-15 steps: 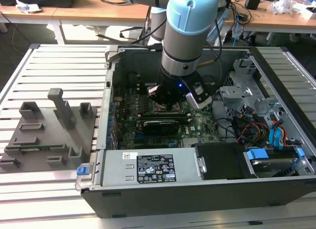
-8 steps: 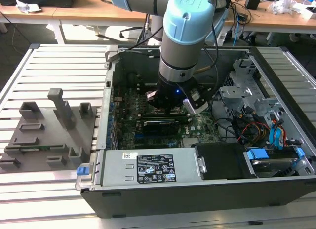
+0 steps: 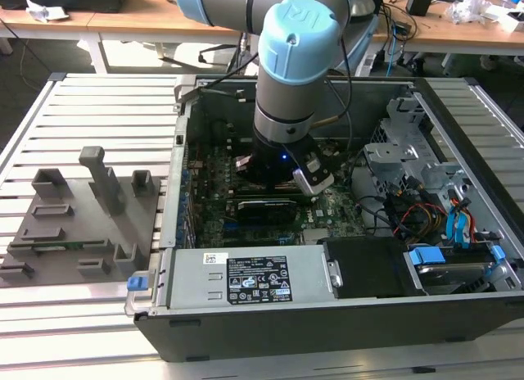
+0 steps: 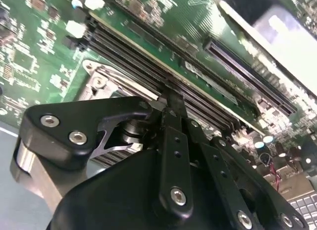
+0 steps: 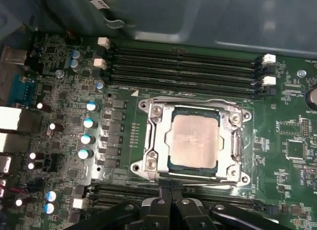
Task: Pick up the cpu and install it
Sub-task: 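Install the second cpu locking lever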
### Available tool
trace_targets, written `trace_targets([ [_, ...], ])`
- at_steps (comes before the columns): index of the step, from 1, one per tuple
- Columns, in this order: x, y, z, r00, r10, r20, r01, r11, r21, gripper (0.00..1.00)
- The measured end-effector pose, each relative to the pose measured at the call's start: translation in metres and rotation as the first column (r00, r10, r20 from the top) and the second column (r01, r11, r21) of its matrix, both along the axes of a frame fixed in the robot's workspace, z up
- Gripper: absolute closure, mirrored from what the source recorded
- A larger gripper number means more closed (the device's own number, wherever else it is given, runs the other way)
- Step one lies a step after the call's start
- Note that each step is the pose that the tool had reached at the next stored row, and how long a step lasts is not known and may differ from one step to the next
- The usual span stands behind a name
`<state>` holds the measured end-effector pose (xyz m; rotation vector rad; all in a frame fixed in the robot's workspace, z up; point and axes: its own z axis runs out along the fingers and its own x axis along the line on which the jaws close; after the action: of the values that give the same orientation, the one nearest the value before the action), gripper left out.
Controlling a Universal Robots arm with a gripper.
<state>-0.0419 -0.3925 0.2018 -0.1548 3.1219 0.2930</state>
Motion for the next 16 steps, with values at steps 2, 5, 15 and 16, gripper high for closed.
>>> trace_targets([
  [2,-0.0063,0.0006,-0.0005,1.0000,0.000,0.0001,0.000,1.0000,0.0060,0.89],
  [5,-0.0181,0.0019,-0.0011,1.0000,0.000,0.0001,0.000,0.9999,0.0156,0.89],
  [15,-0.0326,0.0139,-0.0047,1.0000,0.001,0.0001,-0.001,0.9994,0.0337,0.89],
  [16,-0.0326,0.0148,-0.0049,1.0000,0.001,0.0000,-0.001,0.9993,0.0362,0.89],
])
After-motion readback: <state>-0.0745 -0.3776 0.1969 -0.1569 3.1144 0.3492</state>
